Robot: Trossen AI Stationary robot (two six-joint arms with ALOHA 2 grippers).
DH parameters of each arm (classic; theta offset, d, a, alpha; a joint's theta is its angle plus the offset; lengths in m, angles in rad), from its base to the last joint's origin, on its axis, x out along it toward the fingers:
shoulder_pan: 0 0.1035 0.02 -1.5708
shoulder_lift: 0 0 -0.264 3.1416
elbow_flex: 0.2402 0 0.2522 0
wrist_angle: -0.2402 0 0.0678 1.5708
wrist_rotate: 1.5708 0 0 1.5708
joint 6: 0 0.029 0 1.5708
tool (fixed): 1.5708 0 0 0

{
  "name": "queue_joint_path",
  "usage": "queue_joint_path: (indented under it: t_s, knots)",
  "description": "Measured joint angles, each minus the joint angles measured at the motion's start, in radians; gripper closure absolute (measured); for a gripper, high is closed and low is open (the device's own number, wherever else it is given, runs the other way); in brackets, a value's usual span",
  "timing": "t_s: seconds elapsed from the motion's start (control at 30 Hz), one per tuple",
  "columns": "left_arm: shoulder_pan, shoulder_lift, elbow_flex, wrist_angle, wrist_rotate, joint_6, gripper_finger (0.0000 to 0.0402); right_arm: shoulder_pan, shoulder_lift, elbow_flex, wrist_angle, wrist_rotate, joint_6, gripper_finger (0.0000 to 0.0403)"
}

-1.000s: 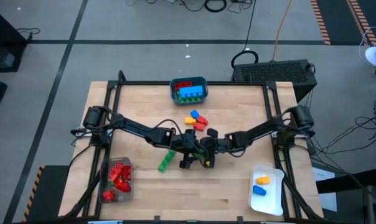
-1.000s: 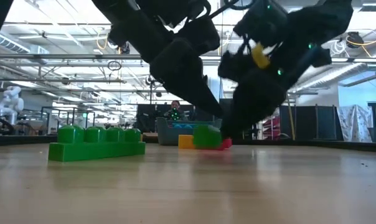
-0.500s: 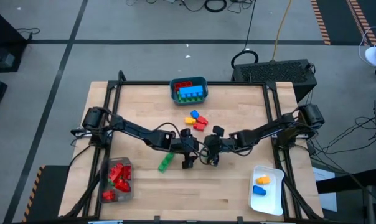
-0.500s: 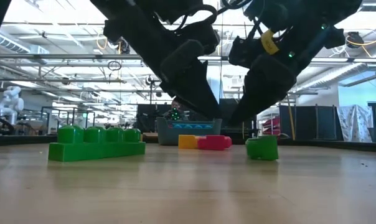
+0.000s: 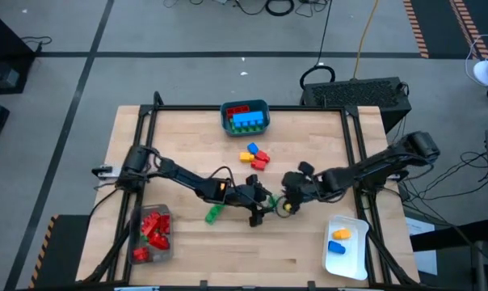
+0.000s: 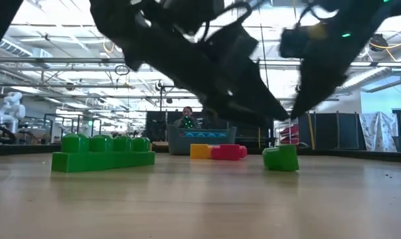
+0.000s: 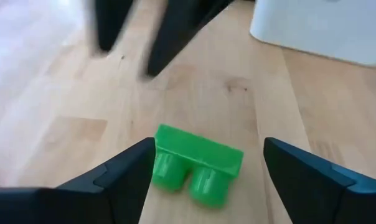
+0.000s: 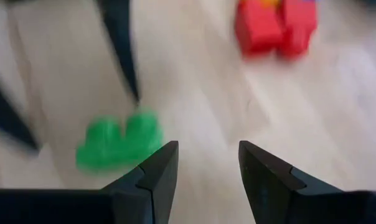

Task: Sort blocks by size
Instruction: Put the green game piece into the grey container

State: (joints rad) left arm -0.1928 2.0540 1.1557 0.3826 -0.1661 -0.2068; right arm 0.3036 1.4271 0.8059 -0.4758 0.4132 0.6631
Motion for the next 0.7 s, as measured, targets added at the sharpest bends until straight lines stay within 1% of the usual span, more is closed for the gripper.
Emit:
queue_joint_path:
  t_s: [0.13,0.33,0.43,0.57,0.63,0.7]
  knots:
    - [0.000,0.063,0.019,0.084,-0.010,-0.096,0.0103,0.048,-0.010,0.000,-0.097,-0.026,0.088,0.0248]
    - [-0.013,0.131,0.083,0.079,-0.112,-0.227,0.0103,0.081,0.041,0.000,-0.099,-0.023,0.168,0.0248]
    - [-0.029,0.152,0.129,0.031,-0.165,-0.264,0.0103,0.088,0.064,0.000,-0.099,-0.023,0.186,0.0248]
    - [-0.047,0.159,0.179,-0.124,-0.258,-0.266,0.0103,0.091,0.076,0.000,-0.099,-0.022,0.189,0.0248]
    - [-0.049,0.158,0.193,-0.181,-0.279,-0.255,0.0103,0.091,0.076,0.000,-0.094,-0.007,0.184,0.0248]
    - [-0.051,0.156,0.194,-0.198,-0.279,-0.255,0.0103,0.095,0.072,0.000,-0.091,0.016,0.156,0.0248]
